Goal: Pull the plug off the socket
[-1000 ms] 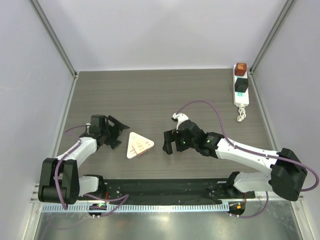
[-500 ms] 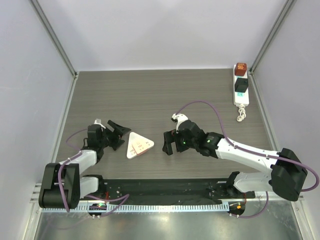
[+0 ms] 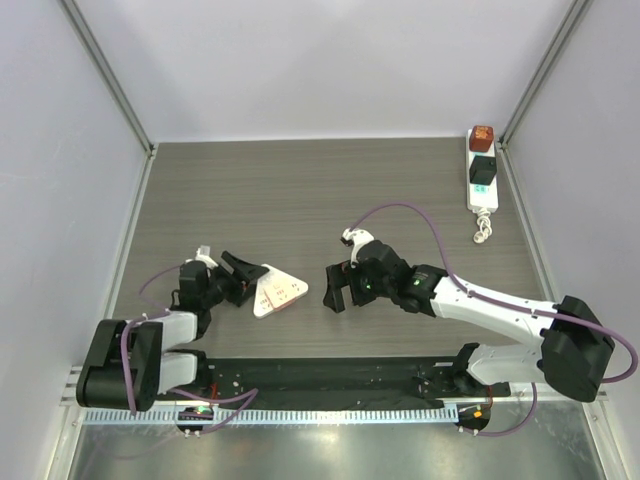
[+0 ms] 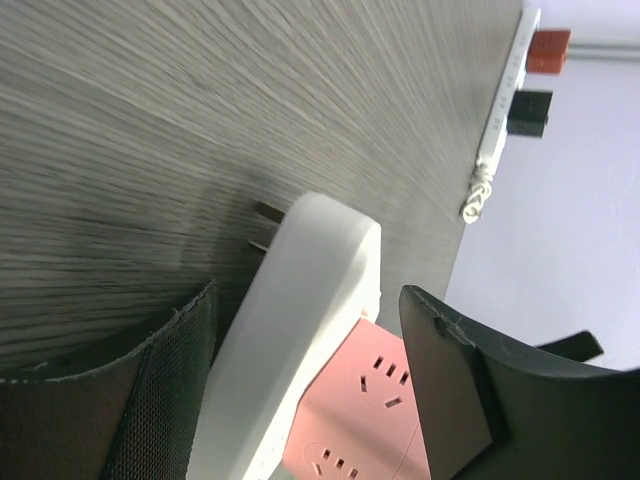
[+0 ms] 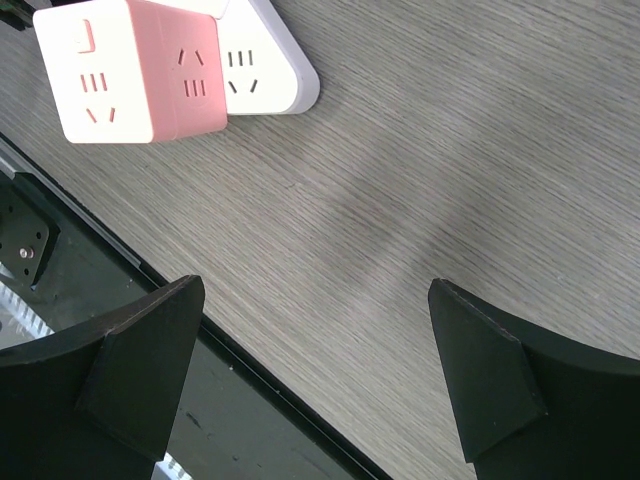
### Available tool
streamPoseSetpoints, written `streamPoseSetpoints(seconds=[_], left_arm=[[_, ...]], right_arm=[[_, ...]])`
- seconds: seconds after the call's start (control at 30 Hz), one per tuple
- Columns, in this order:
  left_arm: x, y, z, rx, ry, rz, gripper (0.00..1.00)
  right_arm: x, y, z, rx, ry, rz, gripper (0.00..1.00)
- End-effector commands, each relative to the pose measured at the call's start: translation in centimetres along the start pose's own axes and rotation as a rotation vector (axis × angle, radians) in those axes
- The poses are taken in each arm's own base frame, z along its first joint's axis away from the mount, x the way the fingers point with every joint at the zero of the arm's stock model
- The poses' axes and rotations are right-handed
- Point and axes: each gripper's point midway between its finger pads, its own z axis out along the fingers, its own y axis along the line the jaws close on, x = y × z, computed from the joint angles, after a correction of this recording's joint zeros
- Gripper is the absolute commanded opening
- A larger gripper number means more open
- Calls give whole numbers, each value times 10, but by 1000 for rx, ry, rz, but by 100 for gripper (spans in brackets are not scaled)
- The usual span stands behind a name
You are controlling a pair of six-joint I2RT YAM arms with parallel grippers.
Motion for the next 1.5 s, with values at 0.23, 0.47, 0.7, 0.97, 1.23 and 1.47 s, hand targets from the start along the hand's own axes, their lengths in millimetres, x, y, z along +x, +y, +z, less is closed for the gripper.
streamPoseSetpoints(seconds=[0.23, 0.47, 0.7, 0.97, 1.23, 1.47], left_arm=[[24, 6, 2, 26, 64, 38, 69], [38, -4, 12, 73, 98, 37, 52], [55, 2, 19, 73, 124, 29, 35], [66, 5, 25, 82, 143, 29, 0], [78, 24, 29, 61, 126, 84, 0], [85, 34, 35, 50, 133, 79, 0]], right_arm=[[-2, 9, 7, -43, -11, -1, 100], [-14, 23, 14, -49, -24, -40, 100], [-27, 52, 23, 45, -62, -135, 100], [-30, 46, 26, 152, -73, -228, 100], [-34, 33, 28, 161, -24, -380, 100], [-25, 31, 38, 39, 64, -399, 94]])
